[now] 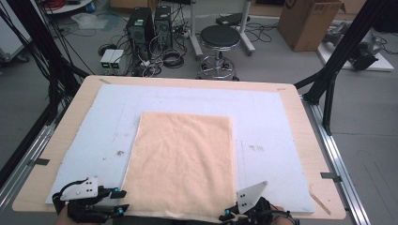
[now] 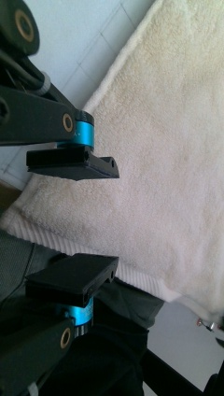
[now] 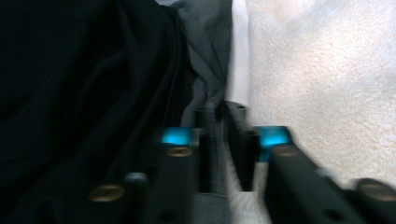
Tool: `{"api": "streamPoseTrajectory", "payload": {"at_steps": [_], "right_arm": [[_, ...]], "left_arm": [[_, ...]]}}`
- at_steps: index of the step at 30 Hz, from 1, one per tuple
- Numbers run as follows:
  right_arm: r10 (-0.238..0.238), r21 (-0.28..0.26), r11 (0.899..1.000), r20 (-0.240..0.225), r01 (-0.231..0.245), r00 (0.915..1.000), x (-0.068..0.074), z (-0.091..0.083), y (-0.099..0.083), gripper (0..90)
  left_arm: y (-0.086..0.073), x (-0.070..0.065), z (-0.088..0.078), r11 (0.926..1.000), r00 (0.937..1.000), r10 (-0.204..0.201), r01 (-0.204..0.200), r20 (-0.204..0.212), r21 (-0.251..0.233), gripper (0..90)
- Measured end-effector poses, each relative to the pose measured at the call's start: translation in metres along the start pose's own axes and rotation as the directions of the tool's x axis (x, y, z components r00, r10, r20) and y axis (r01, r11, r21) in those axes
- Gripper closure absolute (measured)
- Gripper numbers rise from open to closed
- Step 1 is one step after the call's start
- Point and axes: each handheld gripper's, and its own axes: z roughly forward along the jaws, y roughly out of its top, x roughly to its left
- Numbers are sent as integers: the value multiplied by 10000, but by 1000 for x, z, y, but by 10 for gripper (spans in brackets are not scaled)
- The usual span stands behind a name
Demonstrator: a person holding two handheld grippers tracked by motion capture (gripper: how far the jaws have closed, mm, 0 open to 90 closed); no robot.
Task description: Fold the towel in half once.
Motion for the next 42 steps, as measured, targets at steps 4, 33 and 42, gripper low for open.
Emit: {"api": "streamPoseTrajectory", "payload": {"at_steps": [4,33,42], "right_arm": [[357,-658,9973,399,-330,9986,-7,-8,-1,677],[2111,-2381,9598,2616,-1490,9418,-72,-25,13,413],[2682,-2747,9445,3289,-1800,9055,-90,-28,11,306]], "left_arm": [[1,-2,4,9996,9998,178,-178,-16,230,509],[29,23,12,9934,9931,-229,96,-1150,-1146,431],[35,36,18,9882,9845,-704,468,-1605,-1460,404]]}}
